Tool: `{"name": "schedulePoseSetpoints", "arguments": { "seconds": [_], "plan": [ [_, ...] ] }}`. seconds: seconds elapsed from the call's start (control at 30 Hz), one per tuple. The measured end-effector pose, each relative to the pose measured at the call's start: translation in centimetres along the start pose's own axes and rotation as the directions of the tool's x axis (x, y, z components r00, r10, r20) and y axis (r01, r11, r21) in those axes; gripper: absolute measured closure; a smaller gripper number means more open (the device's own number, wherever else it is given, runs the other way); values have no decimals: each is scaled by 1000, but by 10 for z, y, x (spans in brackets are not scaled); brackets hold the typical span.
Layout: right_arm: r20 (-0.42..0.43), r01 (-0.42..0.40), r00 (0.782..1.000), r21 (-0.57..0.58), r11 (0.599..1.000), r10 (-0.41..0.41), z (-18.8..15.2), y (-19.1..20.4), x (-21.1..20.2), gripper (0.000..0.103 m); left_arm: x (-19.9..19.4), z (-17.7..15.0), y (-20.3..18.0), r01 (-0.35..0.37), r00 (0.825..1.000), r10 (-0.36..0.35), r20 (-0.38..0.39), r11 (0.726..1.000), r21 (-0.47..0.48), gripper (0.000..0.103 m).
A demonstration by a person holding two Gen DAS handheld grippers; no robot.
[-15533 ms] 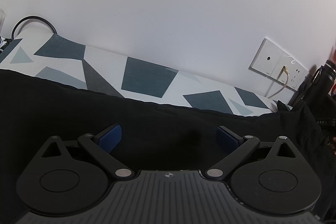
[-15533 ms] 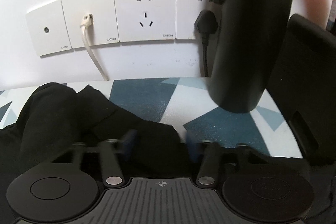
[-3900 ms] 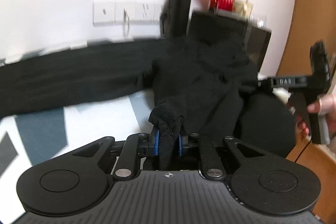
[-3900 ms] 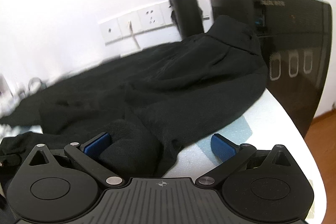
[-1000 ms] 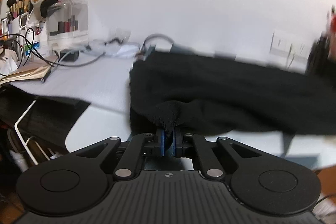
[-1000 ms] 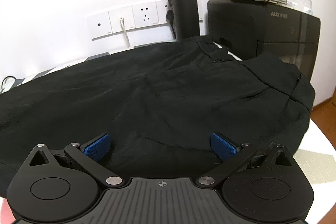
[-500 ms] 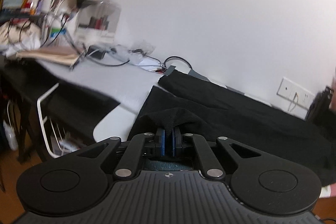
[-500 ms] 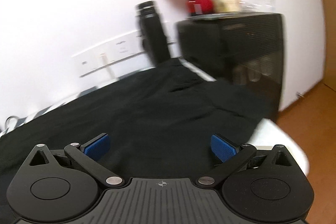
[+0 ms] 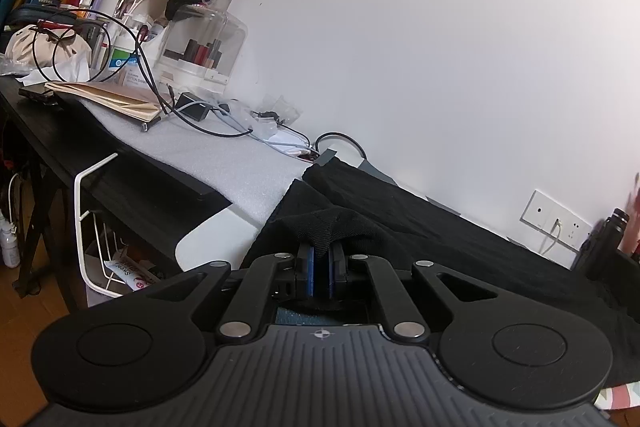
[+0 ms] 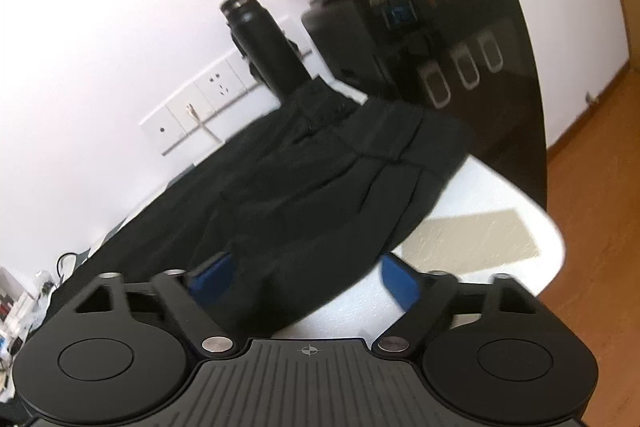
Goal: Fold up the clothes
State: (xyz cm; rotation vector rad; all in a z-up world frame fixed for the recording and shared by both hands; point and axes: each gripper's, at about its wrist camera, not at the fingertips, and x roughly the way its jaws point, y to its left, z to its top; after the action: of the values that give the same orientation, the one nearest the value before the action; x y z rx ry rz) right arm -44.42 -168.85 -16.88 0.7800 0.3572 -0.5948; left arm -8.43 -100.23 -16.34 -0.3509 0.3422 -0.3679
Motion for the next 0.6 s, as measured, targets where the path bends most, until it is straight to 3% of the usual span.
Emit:
{"name": "schedulePoseSetpoints", "arguments": {
  "seconds": [0.13, 0.2, 0.43, 0.6],
  "plan": [
    [19, 30, 999, 44, 999, -31, -3, -3, 17, 49, 1, 2, -1, 0, 1000, 0, 9, 1000, 2, 96],
    [34, 35, 999, 69, 997, -37, -4, -5, 19, 90, 1, 4, -2, -1, 1000, 1, 14, 1000, -1, 96],
    [229, -92, 969, 1, 996, 89, -15, 5, -28, 95, -6, 11, -9, 7, 999, -7, 52, 1000, -6, 96],
    [284, -132, 949, -39, 991, 137, -10, 13, -53, 97, -19, 17, -14, 12, 993, -11, 114, 1000, -13, 96]
  ]
}}
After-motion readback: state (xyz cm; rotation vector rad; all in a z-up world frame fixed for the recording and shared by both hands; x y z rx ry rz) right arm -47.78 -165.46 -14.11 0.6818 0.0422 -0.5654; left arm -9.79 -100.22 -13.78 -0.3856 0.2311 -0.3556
